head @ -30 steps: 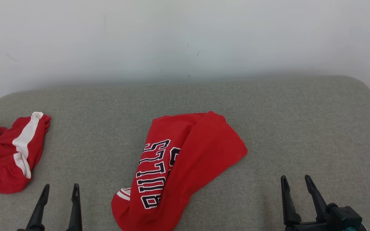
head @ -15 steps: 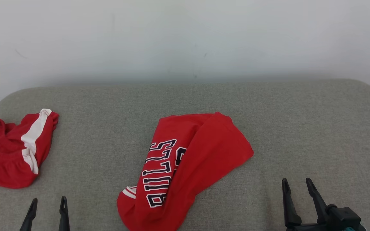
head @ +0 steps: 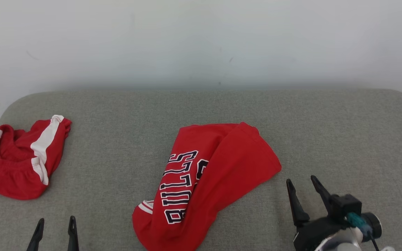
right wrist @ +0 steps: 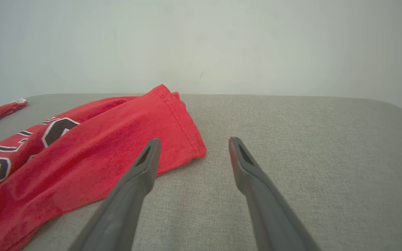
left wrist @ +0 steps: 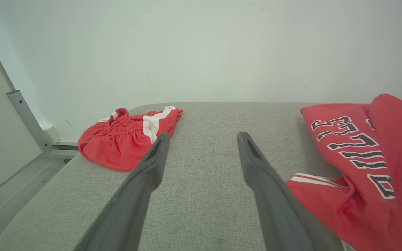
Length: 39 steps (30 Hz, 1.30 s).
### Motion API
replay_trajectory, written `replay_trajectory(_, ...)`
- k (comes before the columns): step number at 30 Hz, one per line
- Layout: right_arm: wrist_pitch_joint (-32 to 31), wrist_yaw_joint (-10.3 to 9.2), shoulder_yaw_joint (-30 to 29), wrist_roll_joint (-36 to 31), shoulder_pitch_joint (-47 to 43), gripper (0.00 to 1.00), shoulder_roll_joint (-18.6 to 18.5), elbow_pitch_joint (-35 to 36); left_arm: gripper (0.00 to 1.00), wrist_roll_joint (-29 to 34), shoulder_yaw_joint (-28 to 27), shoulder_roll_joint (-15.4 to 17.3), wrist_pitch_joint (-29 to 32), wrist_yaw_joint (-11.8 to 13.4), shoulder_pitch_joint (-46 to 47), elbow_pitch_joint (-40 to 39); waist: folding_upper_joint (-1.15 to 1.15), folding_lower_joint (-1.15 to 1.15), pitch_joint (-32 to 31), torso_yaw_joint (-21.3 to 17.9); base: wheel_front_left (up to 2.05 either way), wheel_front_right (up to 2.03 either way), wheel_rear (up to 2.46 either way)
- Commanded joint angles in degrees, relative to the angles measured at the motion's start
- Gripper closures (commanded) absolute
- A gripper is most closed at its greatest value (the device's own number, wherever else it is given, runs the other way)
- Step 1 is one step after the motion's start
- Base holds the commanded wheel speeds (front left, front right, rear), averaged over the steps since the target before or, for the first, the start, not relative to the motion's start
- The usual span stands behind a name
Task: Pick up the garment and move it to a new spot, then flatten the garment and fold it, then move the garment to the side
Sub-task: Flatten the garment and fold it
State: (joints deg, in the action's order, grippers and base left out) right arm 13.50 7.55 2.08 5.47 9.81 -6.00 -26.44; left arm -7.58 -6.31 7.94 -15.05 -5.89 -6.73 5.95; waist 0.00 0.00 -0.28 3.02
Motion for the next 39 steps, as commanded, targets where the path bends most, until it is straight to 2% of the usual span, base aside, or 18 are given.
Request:
replay_trajectory(1, -0.5, -0.13, 0.8, 0.3, 1.9, 0.0, -0.7, -1.5, 0.0, 0.4, -0.1, -0.4, -0.2, -0.1, 0.6, 0.1, 0.0, 0.0, 0.2, 0.4, 0.0, 0.0, 0.0)
replay_trajectory(11, -3.6, -0.13, 6.7, 3.7, 17.4, 0.0, -6.4, -19.7, 0.0, 1.9, 1.6, -1.3, -0.2, -1.1, 3.9, 0.3, 0.0, 0.0, 3.7, 4.2, 0.0, 0.0, 0.0)
replay_trajectory(21, -3.5, -0.13, 11.8, 8.1, 24.1, 0.0, -7.2, -33.7, 0.0, 1.4, 2.4, -1.3, -0.2, -1.6, 6.3, 1.6, 0.0, 0.0, 5.8, 6.8, 0.0, 0.0, 0.0)
replay_trajectory(23, -2.8, -0.13, 12.5, 9.3, 24.9, 0.73, -7.2, -35.4, 0.0, 1.3, 2.6, -1.2, -0.2, -1.5, 6.6, 1.9, 0.0, 0.0, 5.6, 7.0, 0.0, 0.0, 0.0)
replay_trajectory(24, -2.3, -0.13, 13.1, 9.8, 25.1, 1.0, -7.2, -36.0, 0.0, 1.3, 2.6, -1.2, -0.2, -1.5, 6.7, 1.9, 0.0, 0.0, 5.4, 7.0, 0.0, 0.0, 0.0)
replay_trajectory(32, 1.0, -0.13, 16.5, 12.7, 23.9, 1.0, -8.2, -38.1, 0.0, 1.0, 2.0, -1.1, -0.2, -1.5, 5.1, 2.4, 0.0, 0.0, 3.1, 5.5, 0.0, 0.0, 0.0)
replay_trajectory(36, 1.7, -0.13, 17.3, 14.3, 22.0, 1.0, -9.6, -35.6, 0.0, 0.8, 2.0, -1.1, -0.2, -1.5, 4.0, 2.4, 0.0, 0.0, 1.8, 3.9, 0.0, 0.0, 0.0)
replay_trajectory(39, 1.7, -0.13, 17.0, 15.2, 19.6, 1.0, -10.8, -30.7, 0.0, 0.6, 1.7, -1.3, -0.2, -1.5, 3.2, 2.3, 0.0, 0.0, 1.1, 2.2, 0.0, 0.0, 0.0)
